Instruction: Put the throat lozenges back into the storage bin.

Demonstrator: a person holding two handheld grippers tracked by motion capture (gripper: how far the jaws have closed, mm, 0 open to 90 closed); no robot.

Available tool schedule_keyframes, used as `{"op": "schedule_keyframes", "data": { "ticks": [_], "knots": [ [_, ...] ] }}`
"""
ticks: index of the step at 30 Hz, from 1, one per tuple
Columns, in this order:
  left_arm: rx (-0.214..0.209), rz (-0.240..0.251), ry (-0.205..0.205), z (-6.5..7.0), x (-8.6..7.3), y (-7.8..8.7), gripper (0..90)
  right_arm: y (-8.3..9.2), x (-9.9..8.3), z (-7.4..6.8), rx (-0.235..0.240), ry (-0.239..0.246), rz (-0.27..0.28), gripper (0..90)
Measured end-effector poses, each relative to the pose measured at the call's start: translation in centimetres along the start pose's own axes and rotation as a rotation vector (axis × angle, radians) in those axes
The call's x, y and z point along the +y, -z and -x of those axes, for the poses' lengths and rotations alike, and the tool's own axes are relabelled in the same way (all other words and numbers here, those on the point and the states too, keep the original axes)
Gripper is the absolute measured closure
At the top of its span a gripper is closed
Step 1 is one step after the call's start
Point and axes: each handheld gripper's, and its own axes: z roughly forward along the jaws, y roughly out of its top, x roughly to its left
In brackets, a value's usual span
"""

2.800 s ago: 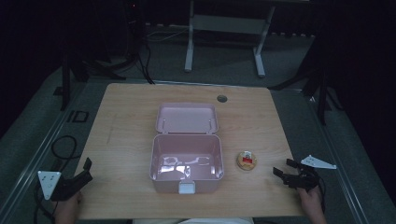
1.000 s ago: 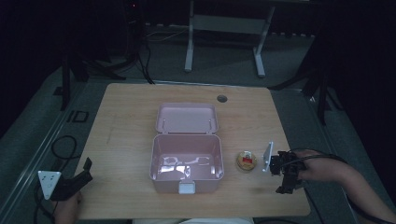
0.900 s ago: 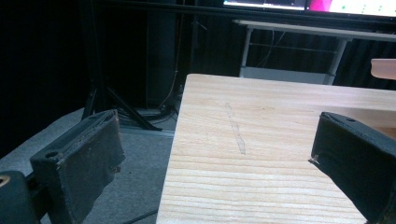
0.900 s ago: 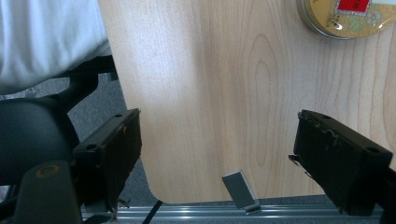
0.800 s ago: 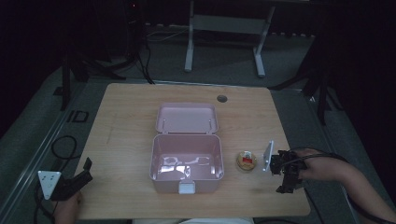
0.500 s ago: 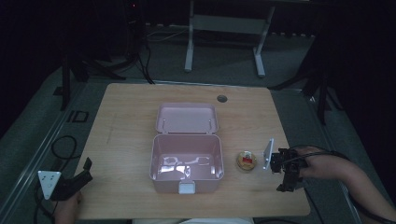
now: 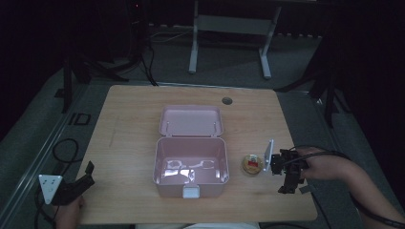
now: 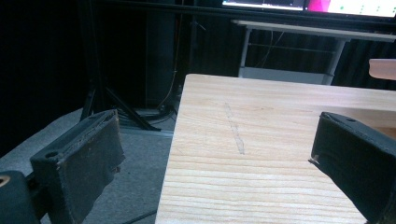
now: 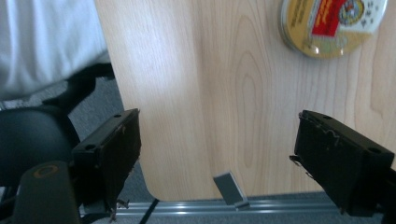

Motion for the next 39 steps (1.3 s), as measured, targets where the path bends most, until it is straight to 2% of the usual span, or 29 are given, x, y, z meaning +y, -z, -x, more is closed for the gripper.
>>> {"op": "schedule_keyframes", "data": {
  "ticks": [10, 15, 21, 27, 39],
  "knots": [
    [0.000, -0.001, 0.000, 0.0, 0.0, 0.0, 2.5, -0.3, 1.9, 0.7, -0.011, 0.044, 0.022, 14.5],
    [-0.001, -0.001, 0.001, 0.0, 0.0, 0.0, 2.5, -0.9, 3.1, 1.5, -0.020, 0.072, 0.035, 14.6],
    [-0.002, 0.000, 0.002, 0.0, 0.0, 0.0, 2.5, -1.3, 4.1, 2.6, -0.027, 0.079, 0.047, 14.6],
    [-0.003, 0.000, 0.002, 0.0, 0.0, 0.0, 2.5, -1.8, 4.5, 4.0, -0.031, 0.061, 0.054, 14.6],
    [-0.004, 0.000, 0.002, 0.0, 0.0, 0.0, 2.5, -3.1, 5.0, 6.4, 0.000, 0.010, 0.062, 14.5]
  ]
}}
